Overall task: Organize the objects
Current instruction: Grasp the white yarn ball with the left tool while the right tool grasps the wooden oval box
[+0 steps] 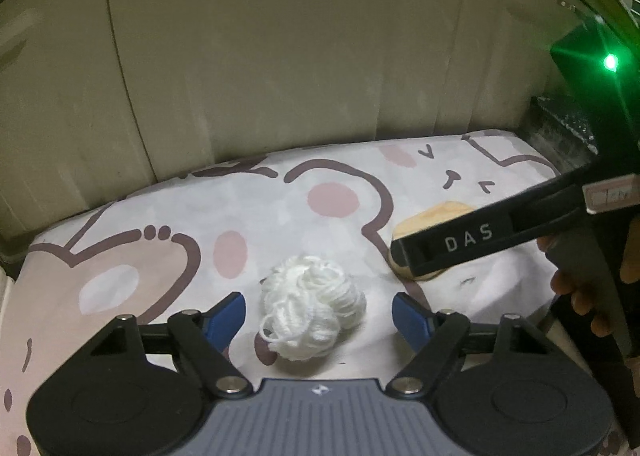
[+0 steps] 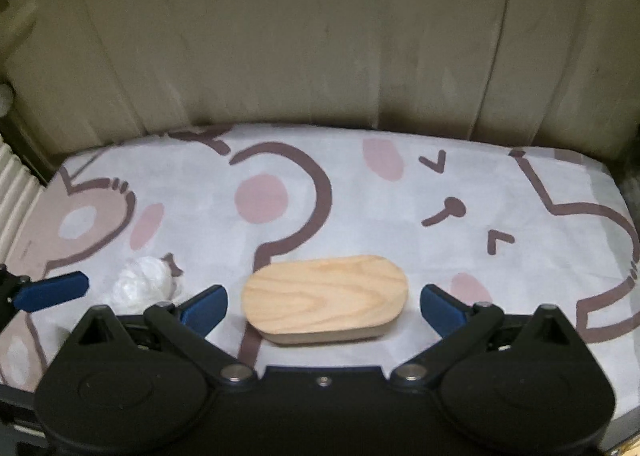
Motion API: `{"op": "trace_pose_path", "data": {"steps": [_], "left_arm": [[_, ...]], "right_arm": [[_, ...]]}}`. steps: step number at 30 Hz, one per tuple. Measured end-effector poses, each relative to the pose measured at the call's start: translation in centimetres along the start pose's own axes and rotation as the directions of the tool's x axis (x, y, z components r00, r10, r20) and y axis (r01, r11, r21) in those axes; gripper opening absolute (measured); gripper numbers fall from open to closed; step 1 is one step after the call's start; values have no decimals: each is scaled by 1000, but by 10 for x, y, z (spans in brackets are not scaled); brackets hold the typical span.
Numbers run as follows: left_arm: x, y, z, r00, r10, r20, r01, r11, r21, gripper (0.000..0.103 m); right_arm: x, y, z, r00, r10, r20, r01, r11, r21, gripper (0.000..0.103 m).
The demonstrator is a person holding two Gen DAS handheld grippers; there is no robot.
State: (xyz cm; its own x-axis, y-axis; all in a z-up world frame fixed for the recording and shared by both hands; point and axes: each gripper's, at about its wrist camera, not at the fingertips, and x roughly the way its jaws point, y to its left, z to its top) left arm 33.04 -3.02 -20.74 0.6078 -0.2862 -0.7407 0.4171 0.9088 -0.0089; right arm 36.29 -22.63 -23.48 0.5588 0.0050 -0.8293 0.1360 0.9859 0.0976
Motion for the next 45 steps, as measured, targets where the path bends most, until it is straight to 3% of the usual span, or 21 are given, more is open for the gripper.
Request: {"op": "trace_pose_path", "data": {"steps": [4,7,15,20,24,28,33,36,38,45], "left_arm": [[1,3,1,1000,-10,6,10,1000,-19,80],[3,4,0,1000,-19,10,19,1000,-19,80],[10,4,3,1000,-14,-10,13,999,-33,77],[14,-1,5,998,-42,-42,40,998,-46,61],[14,1,10,993,-99,-70,94,993,-77,58],[17,4,11,997,-51,-54,45,993,-113,57],[32,-6,10,996,33,-89,-39,997,-66,58],[38,-9,8,994,35,-103,-41,998,-57,58],[39,-10,9,994,38,-104,-43,998,-51,51],[22,-3,14,996,41,-79,-50,993,-112,47]], "right_arm": [[8,-1,-1,1000,-17,-9,17,1000,4,103],[10,0,-2,1000,-5,-13,5,1000,-14,93],[4,3,0,999,-16,-47,13,997,-75,93],[-1,-7,1,997,-36,-68,32,998,-58,93],[-3,-19,-2,997,-36,-75,35,999,-15,93],[-4,-26,-4,997,-4,-74,6,1000,25,93],[-3,-23,-7,998,-3,-70,3,1000,2,93],[-1,-22,-7,998,-5,-68,5,1000,-10,93],[-1,-21,-7,998,-5,-68,4,1000,-19,93],[-8,-17,-8,999,-14,-51,11,998,-66,93]]}}
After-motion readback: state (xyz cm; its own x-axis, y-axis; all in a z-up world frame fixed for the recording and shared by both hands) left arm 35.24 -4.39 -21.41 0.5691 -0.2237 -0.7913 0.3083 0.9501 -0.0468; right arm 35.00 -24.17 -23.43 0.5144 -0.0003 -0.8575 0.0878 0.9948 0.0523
